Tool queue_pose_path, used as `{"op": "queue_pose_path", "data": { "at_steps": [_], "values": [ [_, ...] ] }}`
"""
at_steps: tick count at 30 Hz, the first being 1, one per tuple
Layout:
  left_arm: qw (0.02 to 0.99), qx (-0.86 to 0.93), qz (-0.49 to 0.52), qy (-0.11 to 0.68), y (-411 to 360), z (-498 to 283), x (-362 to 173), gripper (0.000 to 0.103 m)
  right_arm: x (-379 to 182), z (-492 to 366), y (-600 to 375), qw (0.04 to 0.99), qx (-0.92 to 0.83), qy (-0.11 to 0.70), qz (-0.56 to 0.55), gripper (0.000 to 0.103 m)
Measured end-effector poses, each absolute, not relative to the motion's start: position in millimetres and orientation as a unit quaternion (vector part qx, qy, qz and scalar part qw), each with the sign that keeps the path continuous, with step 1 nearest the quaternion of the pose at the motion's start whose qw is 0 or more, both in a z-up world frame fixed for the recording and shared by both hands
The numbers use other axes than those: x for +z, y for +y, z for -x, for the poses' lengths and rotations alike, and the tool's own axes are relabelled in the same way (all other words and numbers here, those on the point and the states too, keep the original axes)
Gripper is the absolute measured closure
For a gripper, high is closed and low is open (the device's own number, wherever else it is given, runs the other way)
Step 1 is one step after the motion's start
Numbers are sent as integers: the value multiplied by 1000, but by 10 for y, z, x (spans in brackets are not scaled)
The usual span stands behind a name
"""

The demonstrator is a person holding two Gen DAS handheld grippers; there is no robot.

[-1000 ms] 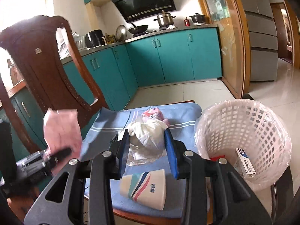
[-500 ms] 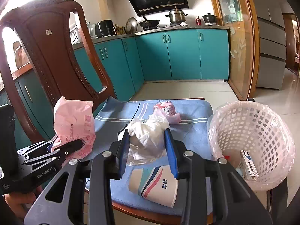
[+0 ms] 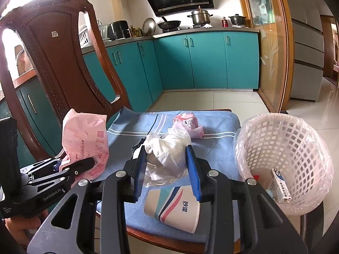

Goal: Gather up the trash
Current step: 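Carry the white crumpled plastic with the right gripper and drop it into the wastebasket, then carry the pink plastic bag with the left gripper and release it into the wastebasket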

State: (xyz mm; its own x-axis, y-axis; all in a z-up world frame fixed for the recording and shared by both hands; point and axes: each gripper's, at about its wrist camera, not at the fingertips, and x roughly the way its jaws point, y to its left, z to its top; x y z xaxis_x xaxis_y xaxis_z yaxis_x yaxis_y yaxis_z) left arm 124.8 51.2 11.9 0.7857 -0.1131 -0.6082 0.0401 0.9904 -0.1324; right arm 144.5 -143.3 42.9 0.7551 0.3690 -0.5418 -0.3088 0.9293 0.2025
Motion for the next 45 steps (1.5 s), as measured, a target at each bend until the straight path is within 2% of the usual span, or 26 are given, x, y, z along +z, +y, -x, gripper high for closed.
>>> {"op": "queue_pose_path", "data": {
  "at_steps": [8, 9, 13, 18, 24, 31, 32, 33, 34, 35, 36, 39, 45],
  "values": [
    [943, -44, 52, 326, 494, -1260, 106, 73, 464, -1657, -2252, 952, 58, 276, -116, 63],
    [943, -45, 51, 326, 492, -1266, 102, 73, 425, -1701, -2346, 950, 49, 282, -126, 59],
    [942, -52, 45, 327, 444, -1290, 86, 73, 277, -1802, -2591, 938, 5, 308, -160, 23],
    [943, -65, 33, 326, 354, -1287, 61, 72, 484, -1549, -2643, 957, -6, 230, -174, 8],
    [936, -113, 26, 333, 124, -1342, 47, 72, 511, -1472, -2885, 953, -23, 203, -225, 7],
    [921, -223, -15, 321, -959, -1787, 383, 71, 610, -1257, -3129, 949, -75, 146, -268, 7],
    [910, -251, -19, 328, -1179, -1911, 430, 65, 617, -1227, -3164, 948, -81, 138, -275, 7],
    [902, -269, -24, 337, -1363, -2020, 443, 49, 625, -1193, -3210, 947, -86, 129, -282, 7],
    [899, -275, -30, 339, -1481, -2083, 443, 38, 630, -1169, -3243, 946, -91, 122, -286, 7],
    [900, -272, -46, 337, -1611, -2139, 421, 19, 635, -1157, -3274, 945, -95, 119, -289, 7],
    [901, -267, -62, 337, -1682, -2156, 392, 16, 632, -1168, -3291, 945, -93, 122, -290, 7],
    [903, -228, -95, 352, -1674, -2153, 274, 15, 618, -1248, -3279, 945, -76, 146, -283, 7],
    [933, -157, -63, 317, -661, -1626, 274, 7, 618, -1354, -2970, 954, -34, 184, -233, 7]
  ]
}}
